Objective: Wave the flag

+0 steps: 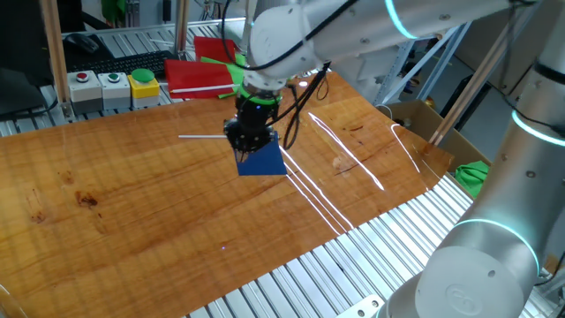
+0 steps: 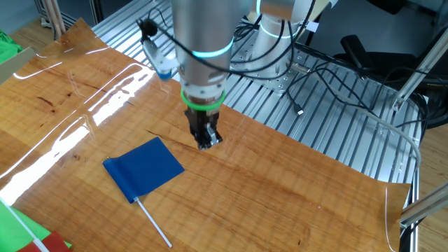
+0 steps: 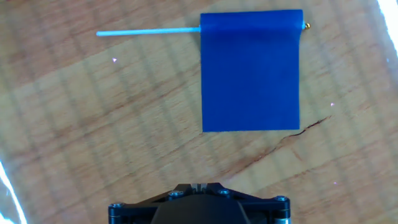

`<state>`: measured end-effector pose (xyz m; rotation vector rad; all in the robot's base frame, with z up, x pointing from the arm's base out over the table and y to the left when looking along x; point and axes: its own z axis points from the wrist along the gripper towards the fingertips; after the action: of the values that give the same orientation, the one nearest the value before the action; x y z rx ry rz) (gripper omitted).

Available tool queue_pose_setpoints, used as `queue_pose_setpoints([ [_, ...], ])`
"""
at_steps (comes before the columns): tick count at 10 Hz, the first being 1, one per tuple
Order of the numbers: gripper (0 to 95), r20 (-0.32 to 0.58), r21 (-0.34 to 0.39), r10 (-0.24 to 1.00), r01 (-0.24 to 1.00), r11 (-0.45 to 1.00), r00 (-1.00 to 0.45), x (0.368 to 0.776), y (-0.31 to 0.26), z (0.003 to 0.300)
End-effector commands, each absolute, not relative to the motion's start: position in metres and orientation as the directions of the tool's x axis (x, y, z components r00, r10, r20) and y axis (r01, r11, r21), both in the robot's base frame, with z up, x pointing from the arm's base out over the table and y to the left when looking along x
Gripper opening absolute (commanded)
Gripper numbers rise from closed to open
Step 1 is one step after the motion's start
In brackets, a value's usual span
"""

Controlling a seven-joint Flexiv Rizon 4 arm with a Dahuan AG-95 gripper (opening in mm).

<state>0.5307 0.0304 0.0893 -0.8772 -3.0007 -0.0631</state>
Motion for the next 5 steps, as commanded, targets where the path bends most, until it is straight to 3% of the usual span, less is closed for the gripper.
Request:
queue_pose_setpoints([
  [1, 0.0, 0.021, 0.024, 0.584, 0.584, 0.811, -0.812, 0.543, 0.034, 0.083],
  [5, 0.0, 0.022, 0.022, 0.653, 0.653, 0.757, -0.757, 0.566, 0.044, 0.075],
])
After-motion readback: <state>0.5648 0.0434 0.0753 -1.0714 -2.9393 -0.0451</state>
